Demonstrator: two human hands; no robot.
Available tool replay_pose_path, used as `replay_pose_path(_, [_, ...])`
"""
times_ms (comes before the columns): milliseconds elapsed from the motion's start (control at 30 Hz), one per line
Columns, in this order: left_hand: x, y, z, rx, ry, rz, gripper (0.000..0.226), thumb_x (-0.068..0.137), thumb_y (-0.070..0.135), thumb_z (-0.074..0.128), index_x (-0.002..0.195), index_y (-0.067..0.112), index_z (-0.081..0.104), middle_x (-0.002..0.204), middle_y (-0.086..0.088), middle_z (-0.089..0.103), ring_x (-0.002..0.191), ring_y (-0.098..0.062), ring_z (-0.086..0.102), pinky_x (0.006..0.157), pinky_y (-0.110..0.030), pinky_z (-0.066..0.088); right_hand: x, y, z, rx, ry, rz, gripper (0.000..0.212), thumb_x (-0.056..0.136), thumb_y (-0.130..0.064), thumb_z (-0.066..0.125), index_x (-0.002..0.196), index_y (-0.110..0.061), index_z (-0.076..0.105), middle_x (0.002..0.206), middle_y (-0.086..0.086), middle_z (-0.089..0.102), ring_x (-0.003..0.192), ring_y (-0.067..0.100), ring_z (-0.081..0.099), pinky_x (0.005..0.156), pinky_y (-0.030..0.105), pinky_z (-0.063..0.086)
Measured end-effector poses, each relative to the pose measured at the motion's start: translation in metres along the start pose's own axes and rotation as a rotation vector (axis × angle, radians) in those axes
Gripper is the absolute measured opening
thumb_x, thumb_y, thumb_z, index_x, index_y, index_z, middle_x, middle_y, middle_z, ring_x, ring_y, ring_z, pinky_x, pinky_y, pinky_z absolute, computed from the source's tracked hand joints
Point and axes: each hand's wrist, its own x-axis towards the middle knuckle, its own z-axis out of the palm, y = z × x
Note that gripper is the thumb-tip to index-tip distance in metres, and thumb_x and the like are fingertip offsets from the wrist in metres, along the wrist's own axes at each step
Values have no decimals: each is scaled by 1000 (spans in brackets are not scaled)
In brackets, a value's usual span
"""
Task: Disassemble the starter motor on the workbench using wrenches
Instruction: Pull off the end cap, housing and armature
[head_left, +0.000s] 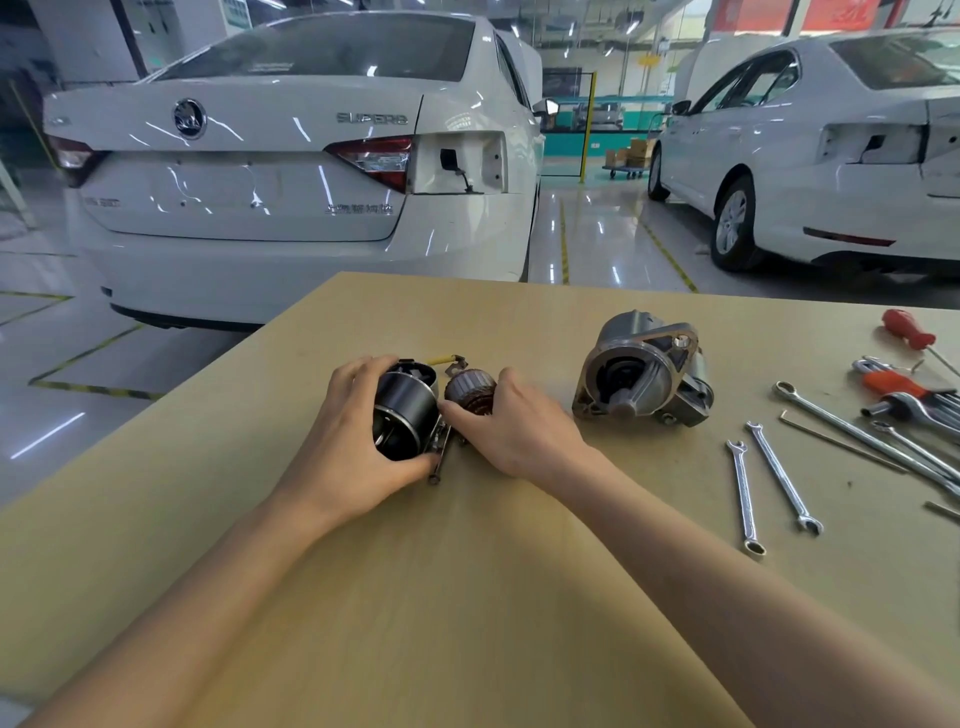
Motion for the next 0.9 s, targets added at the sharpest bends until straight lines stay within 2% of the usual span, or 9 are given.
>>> replay_pose_path(133, [1,1,0,7,10,5,97,59,25,90,140,24,37,139,3,33,113,5,32,91,6,15,-1,1,1,16,6,-8,59,80,-72,47,96,-15,41,87,2,47,79,27,46,64,36,36])
replay_pose_path(233, [0,2,-1,15,20,-12,98,60,28,90,141,25,36,141,3,32,123,-5,37,101,-11,23,-2,1,0,19,0,-17,59,80,-72,48,95,-15,40,86,1,46,78,26,45,62,36,35])
replay_pose_path(300, [1,2,-1,28,25,-18,99,60,31,90,142,25,35,141,4,32,127,-10,38,102,-16,25,-2,1,-1,33,-3,-15,59,80,-71,48,95,-15,40,87,2,46,79,27,45,63,36,36])
replay_pose_path(633, [3,1,-2,39,36,-18,103,58,35,90,144,23,34,139,2,34,125,-11,40,100,-15,24,-3,1,-4,71,-16,0,58,80,-69,50,97,-14,43,90,3,49,87,29,51,66,36,38])
replay_pose_path(833, [5,0,-3,47,29,-15,104,58,38,90,143,25,33,138,5,34,116,-1,37,98,-15,25,-3,0,-3,73,-22,12,58,80,-69,50,99,-15,43,92,3,49,87,28,50,66,36,38])
replay_pose_path(900, [6,0,-3,51,24,-20,104,58,38,90,144,25,33,139,4,34,119,-4,38,99,-16,25,-2,0,-4,70,-25,9,58,80,-69,50,98,-15,43,93,3,49,88,29,51,67,36,39])
